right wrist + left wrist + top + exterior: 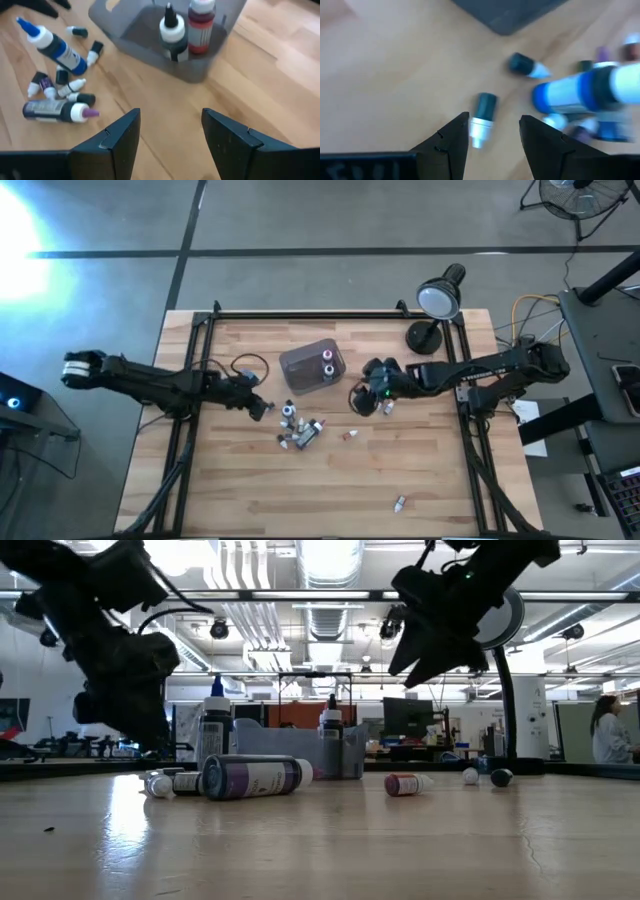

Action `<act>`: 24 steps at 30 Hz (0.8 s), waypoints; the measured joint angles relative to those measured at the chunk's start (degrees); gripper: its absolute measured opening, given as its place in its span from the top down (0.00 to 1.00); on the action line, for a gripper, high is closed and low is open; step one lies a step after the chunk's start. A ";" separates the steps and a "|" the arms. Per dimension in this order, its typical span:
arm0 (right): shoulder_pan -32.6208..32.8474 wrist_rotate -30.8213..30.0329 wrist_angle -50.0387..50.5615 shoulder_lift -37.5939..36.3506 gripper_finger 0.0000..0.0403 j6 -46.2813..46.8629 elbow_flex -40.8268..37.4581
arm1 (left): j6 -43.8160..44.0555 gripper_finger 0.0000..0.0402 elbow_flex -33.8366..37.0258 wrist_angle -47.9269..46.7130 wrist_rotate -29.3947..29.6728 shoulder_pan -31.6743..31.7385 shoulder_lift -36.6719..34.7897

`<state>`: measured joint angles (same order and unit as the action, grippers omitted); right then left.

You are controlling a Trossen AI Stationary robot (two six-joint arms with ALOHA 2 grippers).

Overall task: Pick & Place food coloring
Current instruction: Put the small black food coloring bottle into the gray bin

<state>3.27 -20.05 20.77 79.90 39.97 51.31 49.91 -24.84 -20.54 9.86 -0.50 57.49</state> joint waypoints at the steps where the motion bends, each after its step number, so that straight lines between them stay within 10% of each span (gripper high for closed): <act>1: 0.75 -0.80 0.50 -0.03 0.49 0.69 0.00 | -0.40 0.62 -1.58 -2.29 1.42 -0.35 1.34; 24: 4.97 -3.99 3.02 -0.05 0.49 7.77 0.00 | -11.49 0.64 -10.67 -4.99 -0.59 -1.24 25.75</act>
<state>8.24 -24.03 23.79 79.85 47.74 51.31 38.41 -35.51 -25.53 9.27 -1.74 83.24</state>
